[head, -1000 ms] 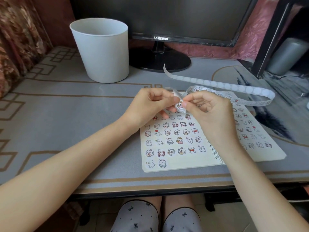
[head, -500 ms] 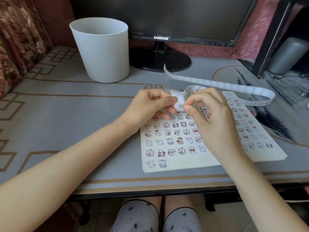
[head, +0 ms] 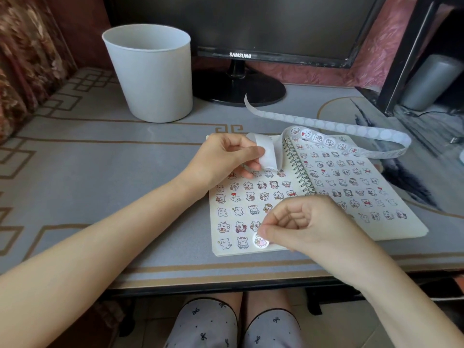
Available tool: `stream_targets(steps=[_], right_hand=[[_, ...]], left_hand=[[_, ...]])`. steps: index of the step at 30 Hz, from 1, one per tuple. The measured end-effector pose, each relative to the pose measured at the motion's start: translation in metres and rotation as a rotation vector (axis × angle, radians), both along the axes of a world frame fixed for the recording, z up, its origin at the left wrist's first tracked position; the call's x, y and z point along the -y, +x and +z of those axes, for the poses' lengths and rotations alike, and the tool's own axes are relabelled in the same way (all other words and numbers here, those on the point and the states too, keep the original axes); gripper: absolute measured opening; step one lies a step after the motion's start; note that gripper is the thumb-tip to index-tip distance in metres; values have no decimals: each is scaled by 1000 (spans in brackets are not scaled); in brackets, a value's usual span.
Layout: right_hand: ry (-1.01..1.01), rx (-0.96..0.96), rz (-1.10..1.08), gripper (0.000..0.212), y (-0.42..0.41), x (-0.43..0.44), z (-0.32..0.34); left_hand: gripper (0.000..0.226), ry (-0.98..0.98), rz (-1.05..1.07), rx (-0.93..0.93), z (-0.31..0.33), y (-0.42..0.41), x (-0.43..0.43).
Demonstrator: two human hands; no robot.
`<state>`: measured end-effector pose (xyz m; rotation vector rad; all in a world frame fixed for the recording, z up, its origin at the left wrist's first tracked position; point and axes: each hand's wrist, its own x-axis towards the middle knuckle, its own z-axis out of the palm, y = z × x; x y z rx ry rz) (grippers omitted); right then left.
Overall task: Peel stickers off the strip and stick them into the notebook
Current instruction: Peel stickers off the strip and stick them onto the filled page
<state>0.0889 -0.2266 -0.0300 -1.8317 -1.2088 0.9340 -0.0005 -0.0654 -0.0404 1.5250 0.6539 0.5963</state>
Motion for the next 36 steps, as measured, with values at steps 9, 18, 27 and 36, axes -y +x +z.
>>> stream_targets(steps=[9, 18, 27, 36], right_hand=[[4, 66, -39, 8, -5, 0, -2], [25, 133, -55, 9, -9, 1, -5], [23, 352, -53, 13, -16, 3, -4], [10, 377, -17, 15, -13, 4, -3]], left_hand=[[9, 0, 2, -3, -2, 0, -1], [9, 2, -5, -5, -1, 0, -1], [10, 5, -11, -2, -1, 0, -1], [11, 29, -12, -32, -4, 1, -2]])
